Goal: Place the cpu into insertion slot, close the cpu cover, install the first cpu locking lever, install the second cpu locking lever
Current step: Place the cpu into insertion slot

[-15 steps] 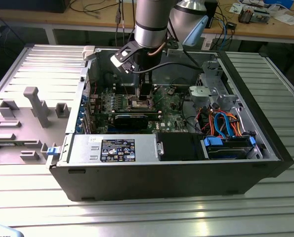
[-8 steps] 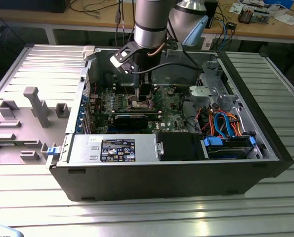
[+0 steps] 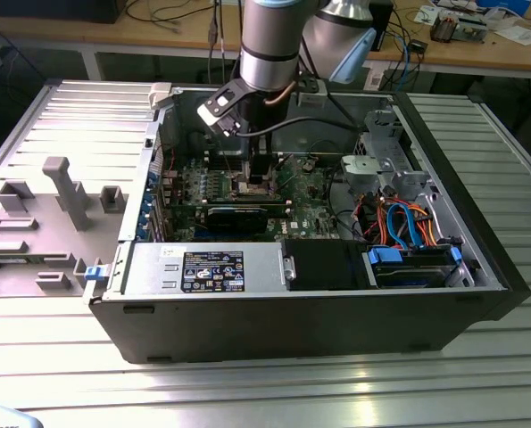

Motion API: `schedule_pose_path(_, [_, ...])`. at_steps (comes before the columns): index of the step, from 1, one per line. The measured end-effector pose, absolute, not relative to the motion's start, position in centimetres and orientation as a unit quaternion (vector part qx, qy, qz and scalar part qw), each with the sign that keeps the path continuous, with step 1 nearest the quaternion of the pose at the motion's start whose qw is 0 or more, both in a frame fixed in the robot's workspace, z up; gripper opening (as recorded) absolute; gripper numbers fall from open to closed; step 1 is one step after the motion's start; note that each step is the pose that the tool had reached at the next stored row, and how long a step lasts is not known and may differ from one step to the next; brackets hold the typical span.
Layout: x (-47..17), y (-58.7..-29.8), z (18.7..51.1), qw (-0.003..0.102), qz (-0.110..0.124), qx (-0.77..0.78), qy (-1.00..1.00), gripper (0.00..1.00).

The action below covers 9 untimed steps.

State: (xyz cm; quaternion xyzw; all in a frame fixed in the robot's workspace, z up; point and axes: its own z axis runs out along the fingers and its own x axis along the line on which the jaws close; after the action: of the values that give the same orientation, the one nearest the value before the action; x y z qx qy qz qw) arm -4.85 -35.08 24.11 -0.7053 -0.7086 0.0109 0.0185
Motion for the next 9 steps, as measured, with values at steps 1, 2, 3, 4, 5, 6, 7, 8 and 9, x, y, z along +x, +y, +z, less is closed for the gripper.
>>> schedule_pose_path(1, [-4.85, -35.08, 23.91, 0.018, 0.011, -0.705, -0.709, 0.55])
schedule_pose_path(2, [-4.89, -35.03, 23.69, 0.018, 0.011, -0.705, -0.709, 0.55])
schedule_pose_path(3, [-4.90, -35.02, 23.68, 0.018, 0.011, -0.705, -0.709, 0.55])
schedule_pose_path(4, [-4.91, -35.02, 23.67, 0.018, 0.011, -0.705, -0.709, 0.55])
schedule_pose_path(5, [-4.93, -34.99, 23.65, 0.018, 0.011, -0.705, -0.709, 0.55])
schedule_pose_path(6, [-4.96, -34.91, 23.64, 0.018, 0.011, -0.705, -0.709, 0.55])
schedule_pose_path(7, [-4.98, -34.85, 23.63, 0.018, 0.011, -0.705, -0.709, 0.55])
schedule_pose_path(8, [-5.00, -34.80, 23.62, 0.018, 0.011, -0.705, -0.709, 0.55])
schedule_pose_path(9, [-5.02, -34.74, 23.61, 0.018, 0.011, -0.705, -0.709, 0.55])
